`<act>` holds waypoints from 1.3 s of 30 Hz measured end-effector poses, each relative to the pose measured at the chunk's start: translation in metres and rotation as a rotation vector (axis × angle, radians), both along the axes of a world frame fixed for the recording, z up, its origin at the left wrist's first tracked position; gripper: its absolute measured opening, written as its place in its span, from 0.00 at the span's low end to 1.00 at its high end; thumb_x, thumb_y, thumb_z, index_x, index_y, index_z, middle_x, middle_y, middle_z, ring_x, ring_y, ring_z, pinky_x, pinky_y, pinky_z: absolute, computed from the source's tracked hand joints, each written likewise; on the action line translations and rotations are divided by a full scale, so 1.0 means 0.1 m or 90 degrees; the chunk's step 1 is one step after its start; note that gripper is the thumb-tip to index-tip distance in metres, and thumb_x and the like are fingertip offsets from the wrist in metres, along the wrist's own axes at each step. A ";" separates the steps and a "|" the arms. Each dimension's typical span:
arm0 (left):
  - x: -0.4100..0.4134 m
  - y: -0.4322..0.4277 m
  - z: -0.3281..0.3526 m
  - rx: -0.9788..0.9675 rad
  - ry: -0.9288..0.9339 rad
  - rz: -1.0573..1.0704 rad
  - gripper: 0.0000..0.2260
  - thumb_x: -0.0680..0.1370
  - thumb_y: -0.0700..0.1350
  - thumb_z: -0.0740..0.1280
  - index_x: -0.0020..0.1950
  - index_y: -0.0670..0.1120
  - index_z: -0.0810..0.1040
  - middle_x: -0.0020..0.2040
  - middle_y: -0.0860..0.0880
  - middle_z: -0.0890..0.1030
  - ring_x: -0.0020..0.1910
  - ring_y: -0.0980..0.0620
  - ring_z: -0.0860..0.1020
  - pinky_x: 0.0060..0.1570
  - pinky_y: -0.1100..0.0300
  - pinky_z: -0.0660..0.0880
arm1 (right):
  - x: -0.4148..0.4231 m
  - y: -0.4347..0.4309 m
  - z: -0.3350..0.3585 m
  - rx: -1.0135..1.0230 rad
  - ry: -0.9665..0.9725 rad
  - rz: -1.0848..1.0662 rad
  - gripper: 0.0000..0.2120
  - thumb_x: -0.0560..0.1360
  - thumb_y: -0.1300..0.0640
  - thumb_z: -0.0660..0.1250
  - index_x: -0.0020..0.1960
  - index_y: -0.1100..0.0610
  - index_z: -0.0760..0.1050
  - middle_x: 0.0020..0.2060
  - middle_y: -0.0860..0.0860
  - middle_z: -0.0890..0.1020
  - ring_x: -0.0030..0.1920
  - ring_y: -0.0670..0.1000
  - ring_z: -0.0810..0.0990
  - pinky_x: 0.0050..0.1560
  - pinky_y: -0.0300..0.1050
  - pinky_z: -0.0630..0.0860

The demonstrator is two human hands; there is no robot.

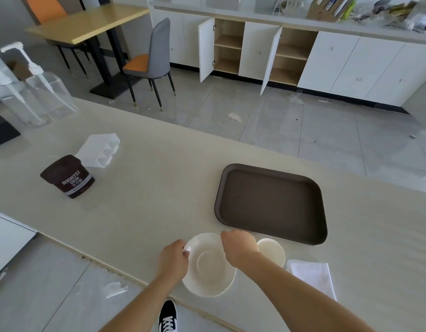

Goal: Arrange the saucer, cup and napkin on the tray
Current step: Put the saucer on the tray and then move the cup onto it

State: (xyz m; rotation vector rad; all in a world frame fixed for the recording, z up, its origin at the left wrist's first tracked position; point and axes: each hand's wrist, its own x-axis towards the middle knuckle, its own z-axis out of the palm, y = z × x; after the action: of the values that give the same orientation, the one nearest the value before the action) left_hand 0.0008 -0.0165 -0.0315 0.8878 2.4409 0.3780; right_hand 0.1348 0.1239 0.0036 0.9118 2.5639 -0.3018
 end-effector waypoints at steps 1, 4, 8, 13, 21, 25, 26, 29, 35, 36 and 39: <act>-0.01 0.00 0.00 0.008 -0.002 0.005 0.05 0.79 0.44 0.62 0.43 0.46 0.71 0.44 0.49 0.79 0.45 0.45 0.76 0.41 0.54 0.69 | 0.00 0.00 0.00 -0.018 0.009 -0.019 0.10 0.74 0.66 0.65 0.54 0.58 0.75 0.49 0.56 0.82 0.50 0.60 0.81 0.40 0.48 0.69; -0.03 -0.01 0.00 0.029 -0.005 0.025 0.05 0.79 0.43 0.61 0.45 0.44 0.73 0.43 0.47 0.80 0.44 0.44 0.76 0.42 0.53 0.71 | -0.02 0.01 0.00 -0.048 0.042 -0.035 0.07 0.75 0.64 0.64 0.52 0.58 0.74 0.48 0.56 0.82 0.48 0.61 0.80 0.39 0.48 0.68; -0.06 0.03 0.04 0.087 -0.036 0.075 0.04 0.79 0.42 0.62 0.45 0.45 0.73 0.39 0.48 0.79 0.42 0.44 0.76 0.40 0.53 0.71 | -0.05 0.09 0.03 -0.056 0.106 -0.056 0.04 0.76 0.64 0.62 0.50 0.58 0.71 0.44 0.56 0.79 0.45 0.61 0.79 0.38 0.49 0.67; -0.08 0.26 0.20 0.164 -0.094 0.125 0.04 0.78 0.42 0.62 0.46 0.46 0.76 0.39 0.51 0.80 0.41 0.46 0.78 0.42 0.49 0.78 | -0.09 0.35 0.12 -0.058 0.208 -0.118 0.09 0.75 0.65 0.62 0.54 0.57 0.74 0.46 0.56 0.78 0.46 0.62 0.79 0.40 0.51 0.74; -0.06 0.91 0.41 0.210 -0.247 0.218 0.12 0.74 0.40 0.62 0.55 0.49 0.79 0.49 0.51 0.81 0.48 0.46 0.81 0.49 0.46 0.81 | -0.01 0.97 0.19 -0.028 0.235 -0.204 0.09 0.75 0.65 0.62 0.53 0.56 0.76 0.46 0.55 0.81 0.45 0.60 0.79 0.43 0.51 0.77; 0.00 1.23 0.51 0.207 -0.281 0.177 0.09 0.66 0.37 0.58 0.36 0.48 0.75 0.32 0.54 0.74 0.33 0.48 0.71 0.34 0.57 0.68 | 0.04 1.24 0.15 -0.040 0.233 -0.274 0.08 0.76 0.63 0.61 0.53 0.56 0.75 0.45 0.54 0.80 0.44 0.58 0.78 0.43 0.50 0.78; 0.03 1.30 0.54 0.197 -0.271 0.162 0.06 0.65 0.37 0.57 0.32 0.48 0.70 0.28 0.54 0.69 0.31 0.49 0.66 0.33 0.58 0.61 | 0.04 1.30 0.13 -0.044 0.235 -0.293 0.08 0.76 0.63 0.61 0.53 0.56 0.75 0.45 0.54 0.80 0.44 0.58 0.78 0.42 0.50 0.78; 0.07 1.45 0.62 0.187 -0.262 0.136 0.09 0.65 0.38 0.58 0.28 0.49 0.62 0.23 0.54 0.62 0.29 0.51 0.60 0.30 0.59 0.55 | 0.06 1.42 0.06 -0.060 0.238 -0.340 0.08 0.77 0.62 0.61 0.54 0.55 0.76 0.45 0.54 0.81 0.43 0.56 0.78 0.40 0.47 0.77; 0.08 1.61 0.57 0.187 -0.246 0.130 0.06 0.69 0.38 0.59 0.32 0.44 0.63 0.30 0.46 0.62 0.33 0.42 0.61 0.30 0.56 0.54 | 0.09 1.51 -0.10 -0.102 0.248 -0.410 0.09 0.77 0.61 0.63 0.54 0.54 0.78 0.42 0.50 0.81 0.41 0.53 0.78 0.36 0.42 0.72; 0.08 1.61 0.55 0.183 -0.241 0.117 0.09 0.69 0.38 0.59 0.32 0.47 0.61 0.30 0.50 0.61 0.33 0.46 0.61 0.31 0.56 0.55 | 0.09 1.51 -0.12 -0.107 0.249 -0.416 0.09 0.78 0.61 0.63 0.54 0.54 0.78 0.41 0.50 0.81 0.41 0.53 0.78 0.36 0.43 0.72; 0.11 1.62 0.52 0.167 -0.244 0.115 0.15 0.72 0.38 0.60 0.34 0.57 0.59 0.34 0.57 0.63 0.42 0.50 0.64 0.36 0.56 0.63 | 0.08 1.50 -0.17 -0.116 0.252 -0.432 0.09 0.78 0.60 0.63 0.55 0.53 0.78 0.40 0.49 0.79 0.40 0.52 0.78 0.36 0.42 0.70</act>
State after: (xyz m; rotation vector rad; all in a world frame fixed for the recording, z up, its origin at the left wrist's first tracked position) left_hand 0.0119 0.1453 0.0204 0.6256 2.1462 0.8673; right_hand 0.1428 0.2736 -0.0132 1.7725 2.4013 -0.9734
